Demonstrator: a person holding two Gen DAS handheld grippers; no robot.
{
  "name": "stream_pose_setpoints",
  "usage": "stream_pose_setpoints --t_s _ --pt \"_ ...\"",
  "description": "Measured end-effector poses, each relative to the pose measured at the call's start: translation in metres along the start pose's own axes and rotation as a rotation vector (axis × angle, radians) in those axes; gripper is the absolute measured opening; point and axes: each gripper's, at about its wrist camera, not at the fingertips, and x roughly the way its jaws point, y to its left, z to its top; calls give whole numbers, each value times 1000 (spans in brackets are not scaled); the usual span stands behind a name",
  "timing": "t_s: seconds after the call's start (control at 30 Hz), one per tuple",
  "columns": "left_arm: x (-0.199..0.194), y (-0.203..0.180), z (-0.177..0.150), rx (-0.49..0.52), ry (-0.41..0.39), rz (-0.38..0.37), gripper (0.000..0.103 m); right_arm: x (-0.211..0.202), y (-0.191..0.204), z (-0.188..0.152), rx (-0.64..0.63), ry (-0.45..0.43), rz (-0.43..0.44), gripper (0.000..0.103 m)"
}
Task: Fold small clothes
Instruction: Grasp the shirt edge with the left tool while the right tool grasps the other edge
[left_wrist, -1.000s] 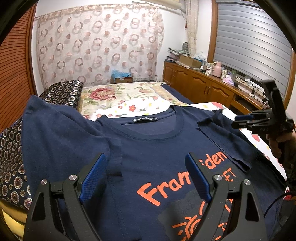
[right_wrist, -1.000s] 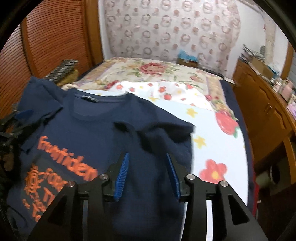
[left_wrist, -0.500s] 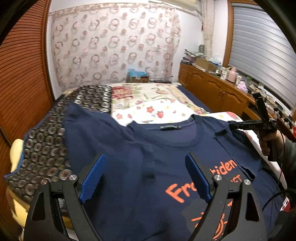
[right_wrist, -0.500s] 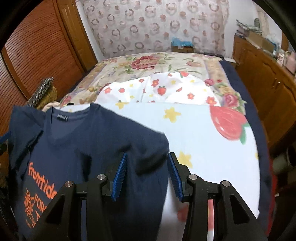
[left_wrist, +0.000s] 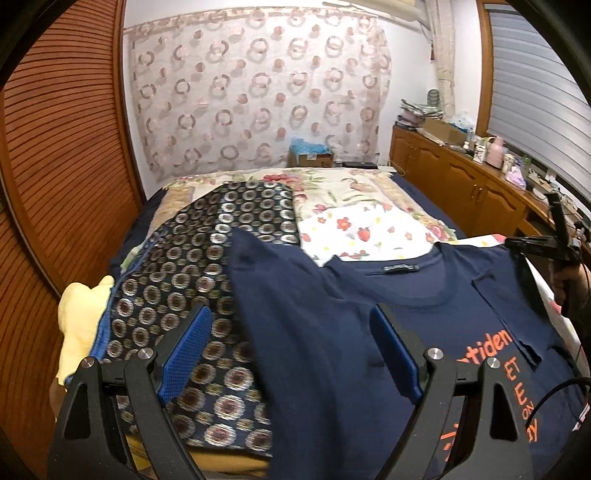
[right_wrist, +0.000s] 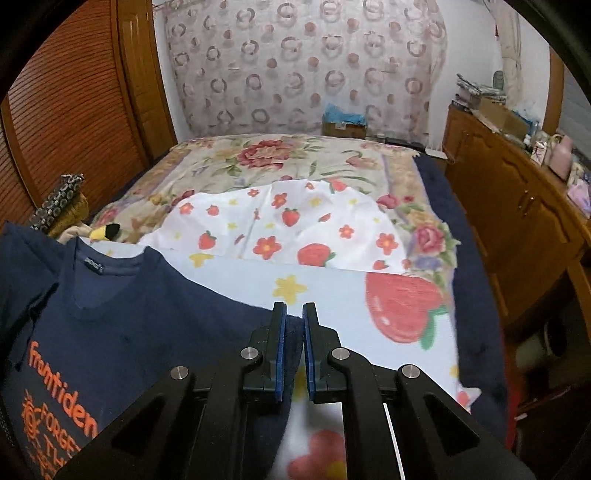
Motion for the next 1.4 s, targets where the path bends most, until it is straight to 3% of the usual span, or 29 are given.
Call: stream_pose_setpoints --t_s 0.17,0.23,0.3,0.37,0.53,0.77,0.97,1.0,1.03,1.13,1.2,1.23,1.27,1.3,1.4 --pt "5 20 5 -21 1 -8 85 0 -7 7 7 -2 29 9" --pt "11 26 6 -24 21 -19 75 -3 -4 6 -10 -9 22 9" --pt "17 29 6 -23 40 -28 63 -5 -3 5 -24 -15 26 17" --pt "22 32 8 -23 54 -35 57 -7 -5 1 -31 -15 19 43" --pt "27 32 16 -29 50 -58 51 -7 -10 -11 -41 15 16 54" --pt "35 26 25 -6 59 -65 40 -8 -14 -15 -37 39 29 55" --pt "41 21 28 9 71 -59 40 2 -15 -11 -37 66 30 55" --pt "41 20 29 10 68 -67 33 4 -15 -10 -36 71 34 55" --pt "41 19 29 12 66 -74 14 6 -15 -10 -33 74 39 55" --pt "33 16 30 16 39 -93 5 7 -15 -6 -31 71 46 55" --pt "25 13 32 18 16 -108 5 8 -14 -6 -33 71 49 55" --pt "20 11 32 21 5 -109 4 9 -13 -7 -41 67 49 49" --pt "15 8 32 24 -6 -112 4 8 -12 -8 -53 61 44 21" --pt "8 6 31 25 -23 -116 4 6 -9 -9 -52 64 60 8" --pt "-9 0 27 20 -52 -128 4 -9 -1 -14 -67 24 77 6"
